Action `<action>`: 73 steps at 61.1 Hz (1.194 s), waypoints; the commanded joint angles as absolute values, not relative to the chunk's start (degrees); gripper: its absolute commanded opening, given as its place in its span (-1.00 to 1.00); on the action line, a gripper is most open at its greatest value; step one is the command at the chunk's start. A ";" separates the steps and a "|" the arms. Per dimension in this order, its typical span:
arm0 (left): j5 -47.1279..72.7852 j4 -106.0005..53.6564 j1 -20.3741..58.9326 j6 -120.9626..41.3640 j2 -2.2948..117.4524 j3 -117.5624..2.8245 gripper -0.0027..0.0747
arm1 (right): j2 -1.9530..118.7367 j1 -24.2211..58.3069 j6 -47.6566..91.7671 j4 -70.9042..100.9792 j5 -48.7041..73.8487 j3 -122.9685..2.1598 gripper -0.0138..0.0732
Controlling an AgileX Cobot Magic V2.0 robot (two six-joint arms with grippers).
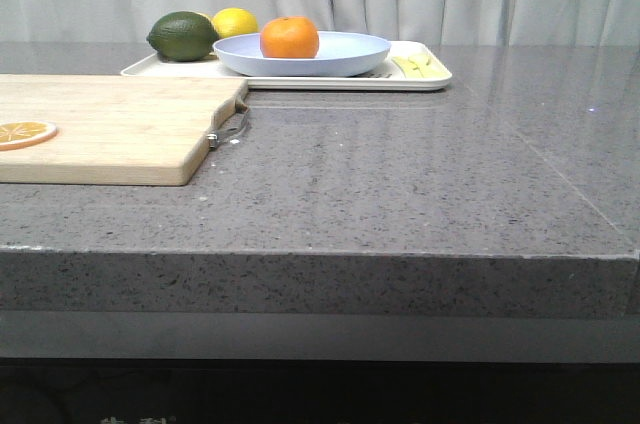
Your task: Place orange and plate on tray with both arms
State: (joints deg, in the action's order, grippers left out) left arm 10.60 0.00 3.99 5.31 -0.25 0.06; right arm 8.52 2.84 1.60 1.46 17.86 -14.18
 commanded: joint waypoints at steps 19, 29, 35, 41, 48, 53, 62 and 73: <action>5.58 -0.63 3.82 5.77 -1.38 0.30 -0.98 | -1.82 2.97 2.54 4.17 7.78 -0.05 -0.84; 5.58 -0.63 3.82 5.77 -1.38 0.30 -0.98 | -1.82 2.97 2.54 4.17 9.41 1.35 -0.84; 5.58 -0.63 3.82 5.77 -1.38 0.30 -0.98 | -1.82 2.97 2.54 4.17 10.12 1.35 -0.84; 5.58 -0.63 3.82 5.77 -1.38 0.30 -0.98 | -1.82 2.97 2.54 4.17 10.05 1.35 -0.84; 5.58 -0.63 3.82 5.77 -1.38 0.30 -0.98 | -1.82 2.97 2.54 4.17 10.05 1.35 -0.84; 5.58 -0.63 3.82 5.77 -1.38 0.30 -0.98 | -1.82 2.97 2.54 4.17 10.05 1.35 -0.84; 5.58 -0.63 3.82 5.77 -1.38 0.30 -0.98 | -1.82 2.97 2.54 4.17 10.05 1.35 -0.84; 5.58 -0.63 3.82 5.77 -1.38 0.30 -0.98 | -1.82 2.97 2.54 4.17 10.05 1.35 -0.84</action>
State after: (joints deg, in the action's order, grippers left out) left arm 10.49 0.00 3.99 5.31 -0.25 0.06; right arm -0.46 2.97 1.96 3.90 14.25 1.55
